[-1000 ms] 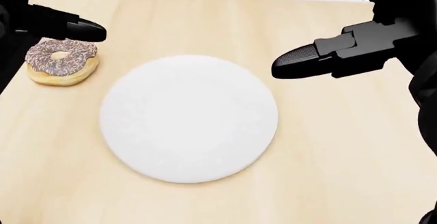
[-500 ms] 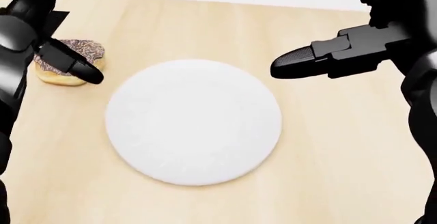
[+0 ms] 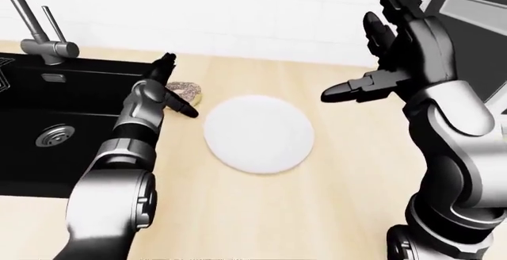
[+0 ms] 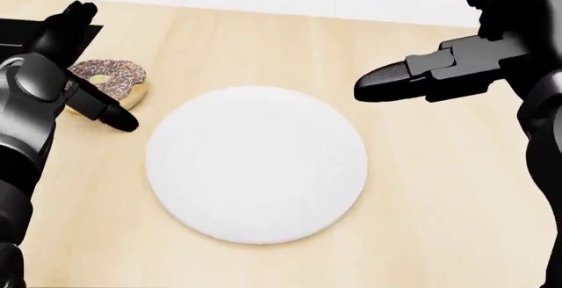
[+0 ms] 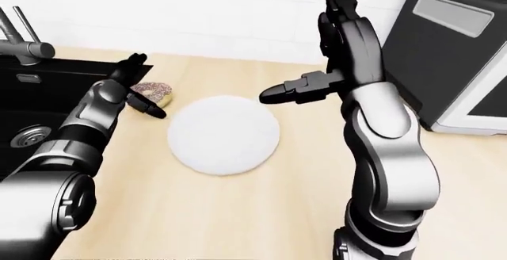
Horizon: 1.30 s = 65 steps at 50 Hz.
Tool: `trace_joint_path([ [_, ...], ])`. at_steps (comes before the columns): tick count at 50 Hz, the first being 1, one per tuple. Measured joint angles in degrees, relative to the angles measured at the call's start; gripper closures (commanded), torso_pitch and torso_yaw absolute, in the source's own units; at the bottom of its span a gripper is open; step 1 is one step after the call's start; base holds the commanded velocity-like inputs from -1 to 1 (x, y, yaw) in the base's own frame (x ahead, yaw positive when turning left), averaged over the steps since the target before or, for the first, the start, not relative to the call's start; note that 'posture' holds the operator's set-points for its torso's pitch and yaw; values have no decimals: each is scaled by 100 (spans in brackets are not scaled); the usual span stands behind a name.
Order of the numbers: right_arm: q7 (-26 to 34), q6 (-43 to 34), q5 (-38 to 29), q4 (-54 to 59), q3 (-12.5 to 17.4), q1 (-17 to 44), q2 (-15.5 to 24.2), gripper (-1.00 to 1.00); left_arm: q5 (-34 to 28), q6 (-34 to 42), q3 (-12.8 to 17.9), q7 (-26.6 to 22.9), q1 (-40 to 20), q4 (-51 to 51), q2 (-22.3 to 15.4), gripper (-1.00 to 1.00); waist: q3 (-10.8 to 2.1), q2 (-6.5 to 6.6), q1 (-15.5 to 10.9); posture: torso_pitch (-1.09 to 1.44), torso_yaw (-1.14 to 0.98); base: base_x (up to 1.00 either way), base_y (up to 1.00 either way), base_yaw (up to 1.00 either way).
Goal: Place the pastries on the plates.
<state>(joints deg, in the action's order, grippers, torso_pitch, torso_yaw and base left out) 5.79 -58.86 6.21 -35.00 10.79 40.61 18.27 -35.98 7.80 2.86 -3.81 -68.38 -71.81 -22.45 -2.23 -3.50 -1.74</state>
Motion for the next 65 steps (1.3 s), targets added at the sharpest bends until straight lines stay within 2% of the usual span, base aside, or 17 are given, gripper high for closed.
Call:
trace_joint_path([
  [7,18,11,-10,-15,55,-11,-12,-100,-106,-65,-33,-75,87,50,33,-44,-45,52,0,0,0,0,0,0],
  [10,11,1,-18,-18,38,-4,-17,-100,-168,-108,-42,-101,120,72,37,-22,-54,67,6,0,0,0,0,0],
  [20,16,0,-25,-43,9,-37,-22,-100,-362,-285,-64,-83,248,185,14,11,-86,86,54,0,0,0,0,0],
  [23,11,-13,-26,-72,25,-31,-28,-100,-403,-320,-43,-102,260,215,-22,42,-78,85,81,0,0,0,0,0],
  [26,6,-74,-22,-121,52,-14,-29,-100,-437,-352,-22,-84,265,285,-99,63,-47,76,110,0,0,0,0,0],
  [27,5,-104,-18,-142,64,-9,-26,-100,-441,-354,-11,-106,257,313,-126,76,-33,71,116,0,0,0,0,0],
  [33,-13,-310,50,-260,150,33,19,-100,-369,-226,57,-667,340,851,-276,77,89,22,109,0,0,0,0,0],
  [40,-62,-443,132,-299,134,91,49,-100,-167,178,195,-1462,520,2331,-221,74,202,-44,82,0,0,0,0,0],
  [47,-108,-542,200,-351,161,148,37,-100,-90,727,78,-2353,970,4364,146,79,242,-48,50,0,0,0,0,0],
  [53,-126,-617,313,-425,273,140,61,-100,-391,1233,-196,-3247,1337,6043,575,87,288,-82,15,0,0,0,0,0],
  [56,-150,-609,369,-420,303,112,106,-100,-590,1416,-280,-3600,1374,6533,714,88,258,-62,-6,0,0,0,0,0],
  [65,-225,-448,461,-334,171,-25,274,-100,-1001,1557,-593,-4713,1655,7936,1052,80,25,89,-47,0,0,0,0,0],
])
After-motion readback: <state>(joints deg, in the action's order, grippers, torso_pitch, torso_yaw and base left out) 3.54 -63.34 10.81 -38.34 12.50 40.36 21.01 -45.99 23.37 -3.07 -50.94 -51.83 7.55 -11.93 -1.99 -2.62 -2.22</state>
